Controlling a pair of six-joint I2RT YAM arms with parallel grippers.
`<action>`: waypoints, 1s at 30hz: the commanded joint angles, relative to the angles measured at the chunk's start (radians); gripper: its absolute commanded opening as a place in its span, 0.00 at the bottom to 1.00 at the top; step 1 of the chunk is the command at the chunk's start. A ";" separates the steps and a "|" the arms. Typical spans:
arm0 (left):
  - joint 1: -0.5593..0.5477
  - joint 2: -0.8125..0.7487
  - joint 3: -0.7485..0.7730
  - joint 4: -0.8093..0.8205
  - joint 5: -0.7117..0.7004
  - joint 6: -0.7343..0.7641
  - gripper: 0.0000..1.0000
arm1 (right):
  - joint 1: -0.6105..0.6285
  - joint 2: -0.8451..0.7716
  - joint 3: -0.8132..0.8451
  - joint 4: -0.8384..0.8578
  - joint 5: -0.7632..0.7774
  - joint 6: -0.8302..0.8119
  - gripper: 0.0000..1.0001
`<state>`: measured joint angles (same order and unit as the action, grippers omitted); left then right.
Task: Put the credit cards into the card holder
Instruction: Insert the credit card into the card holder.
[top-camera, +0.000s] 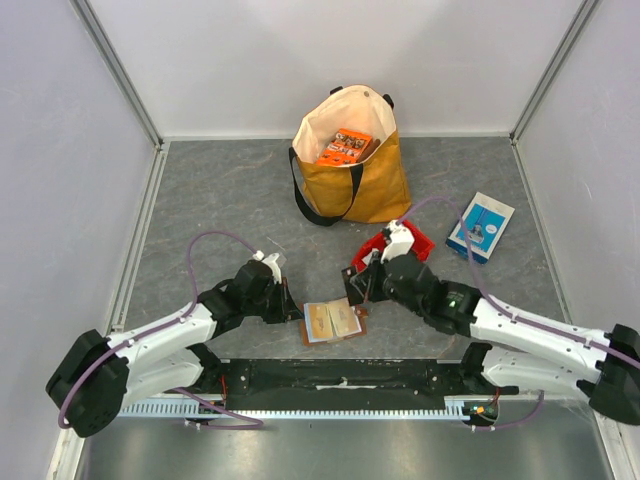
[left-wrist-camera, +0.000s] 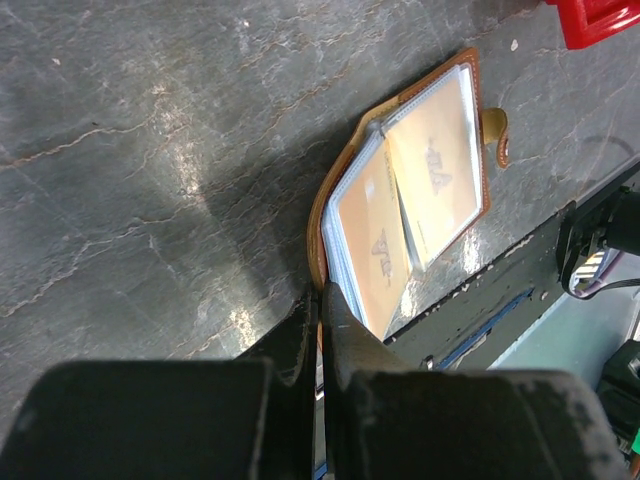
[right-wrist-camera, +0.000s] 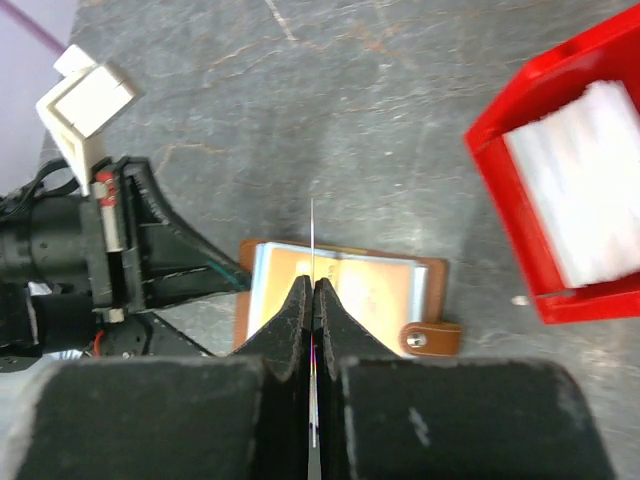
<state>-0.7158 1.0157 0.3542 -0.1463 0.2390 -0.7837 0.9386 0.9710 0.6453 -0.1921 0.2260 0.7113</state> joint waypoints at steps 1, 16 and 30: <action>-0.004 -0.035 0.005 0.034 0.019 0.014 0.02 | 0.202 0.049 -0.016 0.150 0.274 0.163 0.00; -0.005 -0.065 -0.009 0.027 0.016 -0.014 0.02 | 0.548 0.409 0.106 0.237 0.676 0.297 0.00; -0.005 -0.062 -0.006 0.031 0.019 -0.015 0.02 | 0.552 0.498 0.146 0.240 0.676 0.284 0.00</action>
<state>-0.7158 0.9665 0.3523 -0.1471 0.2401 -0.7849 1.4841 1.4471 0.7429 0.0212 0.8383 0.9787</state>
